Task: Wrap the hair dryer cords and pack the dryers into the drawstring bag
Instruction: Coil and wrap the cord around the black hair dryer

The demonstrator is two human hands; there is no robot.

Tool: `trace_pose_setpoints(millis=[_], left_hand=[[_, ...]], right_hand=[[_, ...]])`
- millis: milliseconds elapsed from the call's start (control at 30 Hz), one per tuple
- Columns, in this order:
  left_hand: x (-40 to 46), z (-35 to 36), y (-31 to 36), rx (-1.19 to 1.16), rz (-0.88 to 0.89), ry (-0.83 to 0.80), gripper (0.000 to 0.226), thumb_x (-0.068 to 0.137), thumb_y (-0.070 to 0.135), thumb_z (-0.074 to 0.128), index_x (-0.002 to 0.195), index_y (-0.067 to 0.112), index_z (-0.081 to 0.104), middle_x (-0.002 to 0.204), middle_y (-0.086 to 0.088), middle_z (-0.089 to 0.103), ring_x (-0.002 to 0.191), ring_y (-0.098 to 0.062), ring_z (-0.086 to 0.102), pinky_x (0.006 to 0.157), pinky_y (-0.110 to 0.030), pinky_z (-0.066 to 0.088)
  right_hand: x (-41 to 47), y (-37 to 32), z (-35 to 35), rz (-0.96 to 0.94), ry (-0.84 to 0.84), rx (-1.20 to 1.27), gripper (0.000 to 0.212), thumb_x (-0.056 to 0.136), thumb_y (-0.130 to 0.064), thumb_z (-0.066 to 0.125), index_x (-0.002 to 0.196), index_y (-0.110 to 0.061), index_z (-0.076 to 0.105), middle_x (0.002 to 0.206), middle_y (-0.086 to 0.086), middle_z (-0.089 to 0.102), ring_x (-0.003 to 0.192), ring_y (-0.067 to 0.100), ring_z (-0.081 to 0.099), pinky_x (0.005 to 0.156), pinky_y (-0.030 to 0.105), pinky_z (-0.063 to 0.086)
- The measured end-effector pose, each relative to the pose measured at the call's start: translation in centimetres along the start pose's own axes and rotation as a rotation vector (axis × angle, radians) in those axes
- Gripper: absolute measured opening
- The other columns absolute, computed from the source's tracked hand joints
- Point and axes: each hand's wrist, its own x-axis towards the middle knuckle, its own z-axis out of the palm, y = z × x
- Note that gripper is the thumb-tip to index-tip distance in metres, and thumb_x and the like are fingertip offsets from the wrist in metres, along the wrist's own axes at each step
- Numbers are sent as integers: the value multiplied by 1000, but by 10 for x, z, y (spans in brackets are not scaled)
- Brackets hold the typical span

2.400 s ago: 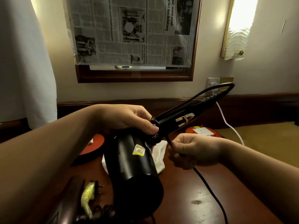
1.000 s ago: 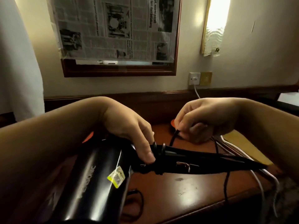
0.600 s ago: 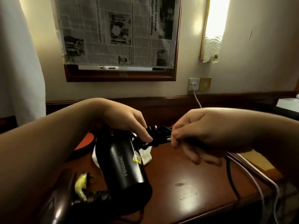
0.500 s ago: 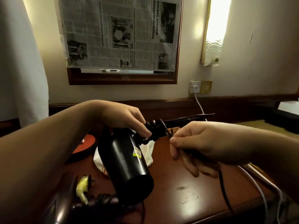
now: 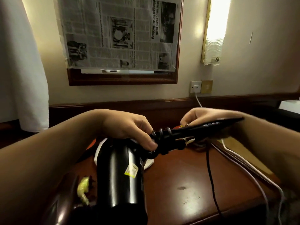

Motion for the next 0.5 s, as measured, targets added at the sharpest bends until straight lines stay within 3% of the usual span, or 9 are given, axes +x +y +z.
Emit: trace_pose_setpoints(millis=[100, 200, 400, 500], left_hand=[[6, 5, 1, 18, -33, -29, 28, 78, 35, 74, 87, 9, 73, 79, -6, 69, 73, -19, 66, 71, -28, 54], [13, 8, 6, 45, -70, -104, 23, 83, 31, 74, 88, 8, 73, 80, -5, 72, 72, -16, 68, 70, -26, 55], [25, 14, 10, 165, -109, -164, 29, 83, 39, 74, 94, 13, 75, 88, -4, 73, 84, -21, 69, 84, -40, 52], [26, 13, 5, 210, -157, -110, 37, 84, 40, 75, 96, 5, 75, 87, -5, 73, 85, -22, 68, 85, -41, 53]], right_hand=[[-5, -28, -12, 30, -29, -203, 18, 90, -3, 67, 74, -6, 61, 63, 7, 57, 54, 17, 52, 53, 25, 43], [-3, -37, -5, 91, -116, -279, 33, 93, 3, 64, 65, -12, 54, 57, 4, 42, 50, 14, 33, 52, 27, 26], [1, -47, 10, 185, -165, -410, 25, 92, -1, 67, 71, -8, 56, 63, 7, 47, 53, 15, 38, 53, 25, 29], [-6, -57, 15, 200, -127, -402, 23, 94, -10, 67, 73, -8, 61, 63, 6, 47, 52, 14, 38, 51, 25, 29]])
